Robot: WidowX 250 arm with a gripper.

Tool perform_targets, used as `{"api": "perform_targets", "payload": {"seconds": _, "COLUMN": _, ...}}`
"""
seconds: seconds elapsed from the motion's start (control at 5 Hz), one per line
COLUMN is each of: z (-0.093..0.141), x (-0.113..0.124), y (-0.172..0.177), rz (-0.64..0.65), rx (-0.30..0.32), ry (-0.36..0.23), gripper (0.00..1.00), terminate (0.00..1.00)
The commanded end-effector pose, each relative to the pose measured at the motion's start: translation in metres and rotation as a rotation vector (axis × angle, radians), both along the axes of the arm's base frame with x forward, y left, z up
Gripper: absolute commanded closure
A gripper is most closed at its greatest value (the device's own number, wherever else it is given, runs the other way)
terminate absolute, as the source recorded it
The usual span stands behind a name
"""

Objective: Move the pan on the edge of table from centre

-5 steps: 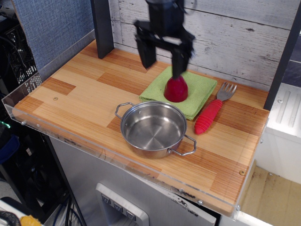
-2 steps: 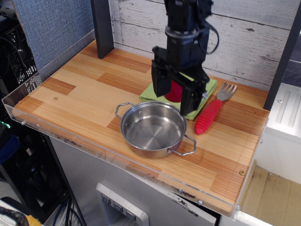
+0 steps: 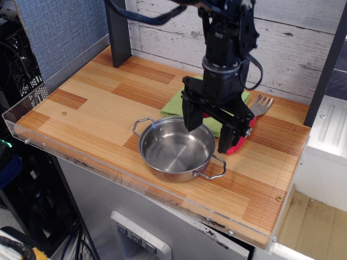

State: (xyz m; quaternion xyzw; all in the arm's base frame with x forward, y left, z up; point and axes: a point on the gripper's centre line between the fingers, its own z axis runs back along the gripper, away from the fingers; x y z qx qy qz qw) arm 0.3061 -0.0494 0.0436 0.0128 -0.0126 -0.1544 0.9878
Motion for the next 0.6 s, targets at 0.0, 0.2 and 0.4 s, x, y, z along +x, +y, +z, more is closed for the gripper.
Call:
{"api": "perform_targets", "payload": {"seconds": 0.0, "z": 0.006, "x": 0.011, "y": -0.004, "rz": 0.044, "rx": -0.014, "ry": -0.045, "gripper": 0.00, "terminate": 0.00}}
{"api": "perform_targets", "payload": {"seconds": 0.2, "z": -0.001, "x": 0.010, "y": -0.007, "rz": 0.050, "rx": 0.003, "ry": -0.027, "gripper": 0.00, "terminate": 0.00}}
{"api": "perform_targets", "payload": {"seconds": 0.4, "z": -0.008, "x": 0.007, "y": -0.007, "rz": 0.057, "rx": 0.017, "ry": -0.008, "gripper": 0.00, "terminate": 0.00}}
